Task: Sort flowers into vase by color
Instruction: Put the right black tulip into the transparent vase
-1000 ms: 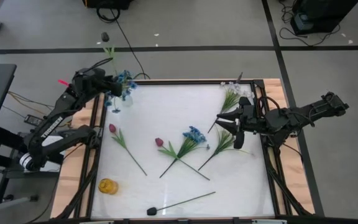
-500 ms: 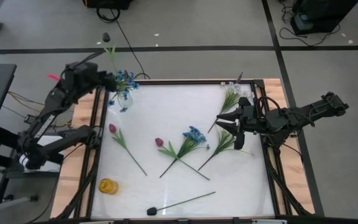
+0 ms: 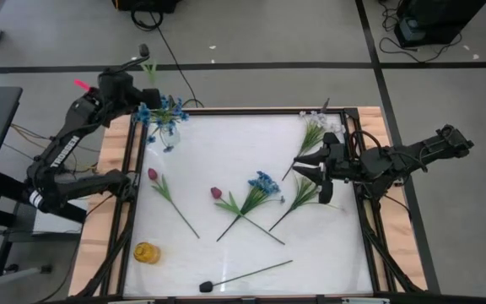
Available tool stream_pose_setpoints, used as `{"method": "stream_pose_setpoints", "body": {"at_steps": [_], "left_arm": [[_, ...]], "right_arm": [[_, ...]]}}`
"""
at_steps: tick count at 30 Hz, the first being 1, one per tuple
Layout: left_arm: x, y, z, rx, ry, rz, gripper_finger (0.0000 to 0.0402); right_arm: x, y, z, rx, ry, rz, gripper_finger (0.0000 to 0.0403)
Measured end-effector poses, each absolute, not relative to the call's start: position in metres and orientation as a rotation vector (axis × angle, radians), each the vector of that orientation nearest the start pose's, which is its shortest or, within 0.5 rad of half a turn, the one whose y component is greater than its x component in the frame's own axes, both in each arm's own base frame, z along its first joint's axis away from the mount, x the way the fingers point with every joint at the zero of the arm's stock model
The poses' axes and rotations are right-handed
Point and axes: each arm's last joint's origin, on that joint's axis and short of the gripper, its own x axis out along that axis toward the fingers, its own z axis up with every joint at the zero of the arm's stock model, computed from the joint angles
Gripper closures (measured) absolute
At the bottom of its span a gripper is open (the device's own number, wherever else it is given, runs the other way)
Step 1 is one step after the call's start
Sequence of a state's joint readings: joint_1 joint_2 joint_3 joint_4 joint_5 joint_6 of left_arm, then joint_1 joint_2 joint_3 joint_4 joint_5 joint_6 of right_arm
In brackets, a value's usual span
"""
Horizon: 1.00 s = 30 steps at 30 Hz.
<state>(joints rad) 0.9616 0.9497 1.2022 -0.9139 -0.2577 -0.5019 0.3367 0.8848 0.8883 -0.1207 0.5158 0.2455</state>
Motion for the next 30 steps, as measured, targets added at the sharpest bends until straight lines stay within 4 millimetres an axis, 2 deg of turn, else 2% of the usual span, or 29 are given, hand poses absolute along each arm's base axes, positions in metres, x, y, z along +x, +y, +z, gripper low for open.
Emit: {"method": "stream_pose_setpoints", "body": {"at_steps": [5,12,17,20,25,30], "left_arm": [[0.094,0.139,0.380,-0.694,0.339,1.273,0.0095],[0.139,0.144,0.374,-0.751,0.433,1.105,0.0093],[0.164,0.151,0.388,-0.720,0.500,1.117,0.0093],[0.173,0.161,0.400,-0.697,0.574,1.170,0.0093],[0.169,0.181,0.418,-0.677,0.672,1.300,0.0093],[0.148,0.204,0.409,-0.791,0.746,1.443,0.0093]], "right_arm": [[0.184,0.050,0.358,0.241,0.086,-0.160,0.0271],[0.184,0.051,0.358,0.278,0.089,-0.125,0.0271],[0.183,0.052,0.359,0.285,0.086,-0.078,0.0271],[0.180,0.052,0.361,0.290,0.079,-0.063,0.0271],[0.175,0.049,0.364,0.296,0.066,-0.072,0.0271],[0.172,0.048,0.364,0.312,0.062,-0.083,0.0271]]}}
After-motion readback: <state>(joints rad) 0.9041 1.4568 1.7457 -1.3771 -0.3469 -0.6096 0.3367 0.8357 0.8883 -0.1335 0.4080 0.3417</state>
